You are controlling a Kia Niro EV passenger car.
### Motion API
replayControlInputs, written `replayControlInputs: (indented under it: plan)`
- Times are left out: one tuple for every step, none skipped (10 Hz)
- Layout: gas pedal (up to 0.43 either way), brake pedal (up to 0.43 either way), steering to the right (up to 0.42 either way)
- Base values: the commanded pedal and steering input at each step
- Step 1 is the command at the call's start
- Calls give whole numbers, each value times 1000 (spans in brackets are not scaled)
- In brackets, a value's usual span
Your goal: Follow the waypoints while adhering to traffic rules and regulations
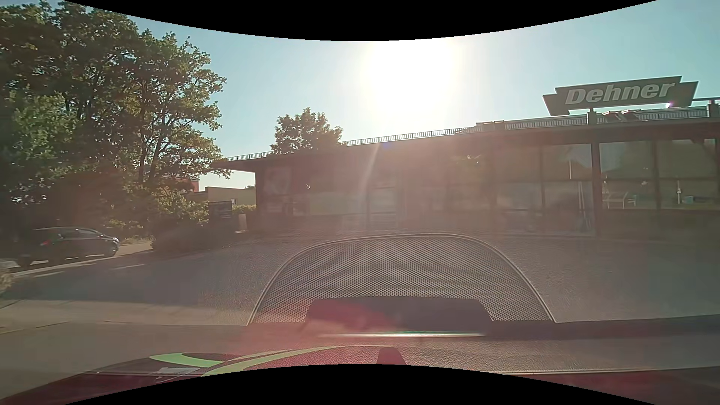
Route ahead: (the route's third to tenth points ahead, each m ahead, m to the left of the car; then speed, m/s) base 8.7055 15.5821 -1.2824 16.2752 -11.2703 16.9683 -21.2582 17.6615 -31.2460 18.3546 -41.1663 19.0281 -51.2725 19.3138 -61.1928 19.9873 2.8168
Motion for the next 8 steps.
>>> replayControlInputs:
  plan:
    - [0, 262, 25]
    - [0, 250, 21]
    - [0, 238, 15]
    - [0, 201, 6]
    - [0, 85, -6]
    - [0, 0, -23]
    - [0, 0, -45]
    - [110, 0, -77]
